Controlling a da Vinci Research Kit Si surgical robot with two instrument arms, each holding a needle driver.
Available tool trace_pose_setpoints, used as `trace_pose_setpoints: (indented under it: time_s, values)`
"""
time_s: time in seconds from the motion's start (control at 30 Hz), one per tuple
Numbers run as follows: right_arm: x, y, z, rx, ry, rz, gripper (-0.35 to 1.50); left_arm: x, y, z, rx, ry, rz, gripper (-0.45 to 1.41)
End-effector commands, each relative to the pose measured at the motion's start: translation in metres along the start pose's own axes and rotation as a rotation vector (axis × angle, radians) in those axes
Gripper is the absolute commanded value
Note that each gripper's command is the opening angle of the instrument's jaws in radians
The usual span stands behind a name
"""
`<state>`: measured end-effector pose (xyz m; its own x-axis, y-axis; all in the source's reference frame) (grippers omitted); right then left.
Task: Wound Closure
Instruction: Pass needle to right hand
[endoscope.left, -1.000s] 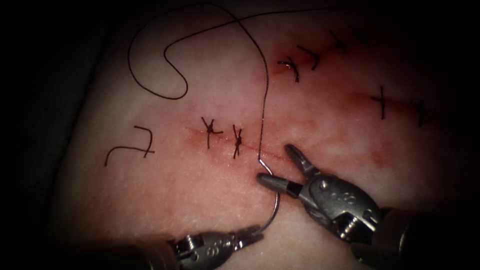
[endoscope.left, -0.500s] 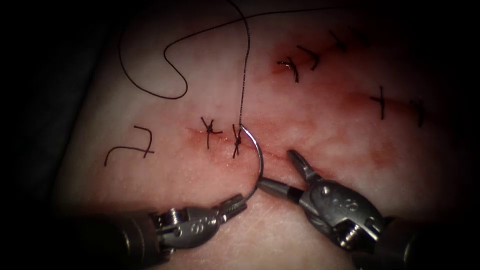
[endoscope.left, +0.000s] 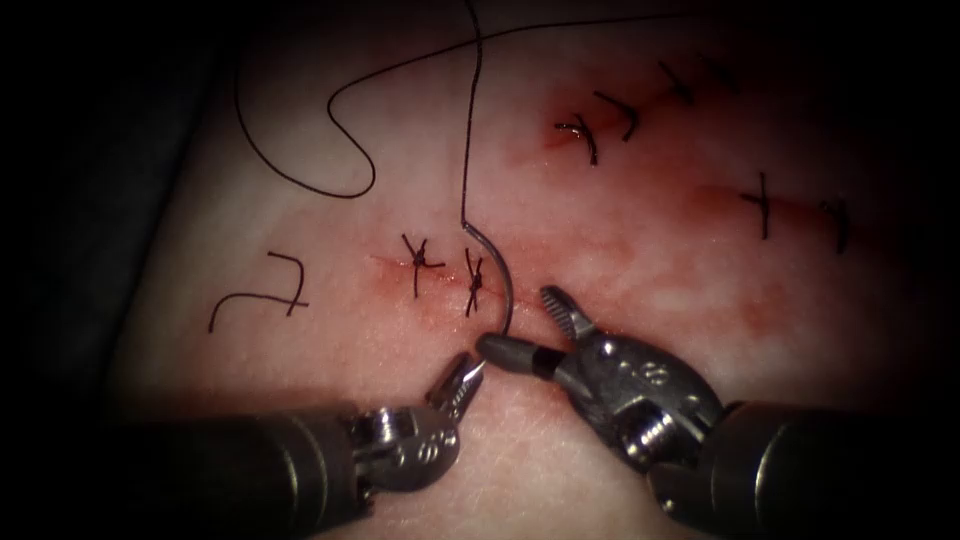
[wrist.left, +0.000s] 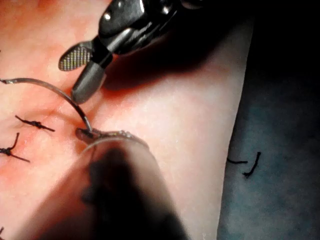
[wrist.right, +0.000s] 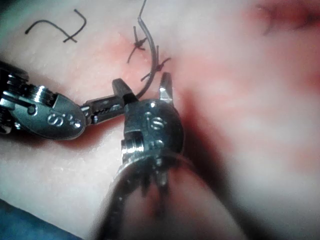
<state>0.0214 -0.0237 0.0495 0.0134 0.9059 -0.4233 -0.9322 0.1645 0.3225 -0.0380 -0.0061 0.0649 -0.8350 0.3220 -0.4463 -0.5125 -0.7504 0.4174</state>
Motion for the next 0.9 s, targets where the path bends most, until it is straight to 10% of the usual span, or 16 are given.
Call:
trace_pose_setpoints:
  time_s: [0.03,0.8,0.83,0.9]
  values:
    - [0.0001,-0.0010,0.0013,-0.017,-0.004,0.008,0.93,0.0003,0.0009,0.0003,0.003,0.000,0.020,-0.45]
    - [0.0012,-0.0016,0.0044,-0.064,-0.005,0.006,0.71,0.0005,0.0009,-0.0008,0.042,0.000,0.082,-0.45]
    - [0.0011,-0.0016,0.0044,-0.065,-0.007,-0.001,0.60,0.0005,0.0009,-0.0008,0.042,-0.001,0.088,-0.45]
    - [0.0010,-0.0016,0.0045,-0.065,-0.015,-0.003,-0.31,0.0005,0.0009,-0.0008,0.042,-0.001,0.088,-0.45]
